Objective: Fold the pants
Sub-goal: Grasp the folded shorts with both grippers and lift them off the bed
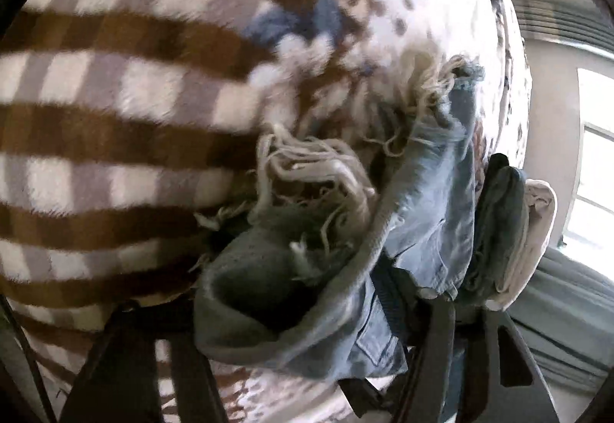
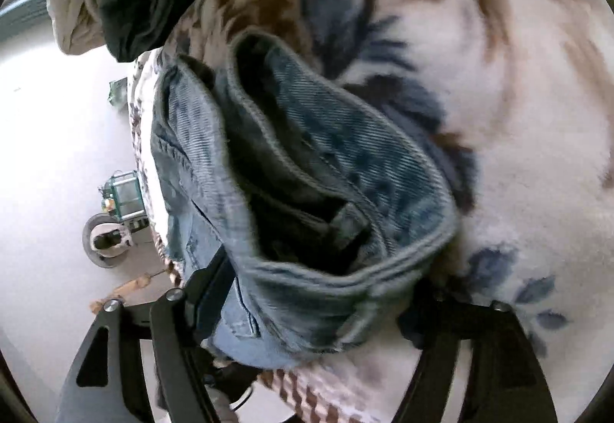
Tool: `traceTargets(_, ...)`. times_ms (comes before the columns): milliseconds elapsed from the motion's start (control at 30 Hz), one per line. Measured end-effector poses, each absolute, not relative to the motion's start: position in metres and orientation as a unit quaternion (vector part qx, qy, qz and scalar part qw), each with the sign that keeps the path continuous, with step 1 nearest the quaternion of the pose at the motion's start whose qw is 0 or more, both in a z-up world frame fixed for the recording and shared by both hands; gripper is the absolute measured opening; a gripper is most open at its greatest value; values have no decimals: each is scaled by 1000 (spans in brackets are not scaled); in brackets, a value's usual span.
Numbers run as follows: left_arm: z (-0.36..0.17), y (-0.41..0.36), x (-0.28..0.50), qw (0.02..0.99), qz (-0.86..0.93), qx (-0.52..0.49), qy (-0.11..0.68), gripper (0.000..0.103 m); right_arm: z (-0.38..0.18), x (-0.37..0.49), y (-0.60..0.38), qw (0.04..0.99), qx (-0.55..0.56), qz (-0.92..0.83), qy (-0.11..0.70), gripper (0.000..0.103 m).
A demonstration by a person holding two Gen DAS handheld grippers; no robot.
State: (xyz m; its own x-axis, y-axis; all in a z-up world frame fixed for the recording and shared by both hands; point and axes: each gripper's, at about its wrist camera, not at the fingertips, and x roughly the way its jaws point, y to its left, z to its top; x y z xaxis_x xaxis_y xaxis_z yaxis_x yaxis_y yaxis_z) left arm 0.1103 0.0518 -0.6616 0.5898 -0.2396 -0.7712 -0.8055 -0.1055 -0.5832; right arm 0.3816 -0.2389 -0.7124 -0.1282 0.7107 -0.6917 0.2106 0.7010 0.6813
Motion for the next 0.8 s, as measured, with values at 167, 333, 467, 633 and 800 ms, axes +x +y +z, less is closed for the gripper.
traceTargets(167, -632, 53, 125, 602, 246, -649, 395, 24, -691, 378, -228, 606, 325, 184, 702, 34)
traceTargets(333, -595, 60, 137, 608, 241, -637, 408, 24, -650, 374, -223, 614, 349, 171, 687, 29)
traceTargets(467, -549, 71, 152, 622, 223, -618, 426, 24, -611, 377, -222, 614, 373, 170, 675, 27)
traceTargets(633, -497, 90, 202, 638, 185, -602, 443, 23, -552, 395, -227, 632, 388, 161, 652, 26)
traceTargets(800, -439, 107, 275, 657, 123, -587, 456, 23, -475, 435, -223, 663, 414, 139, 608, 26)
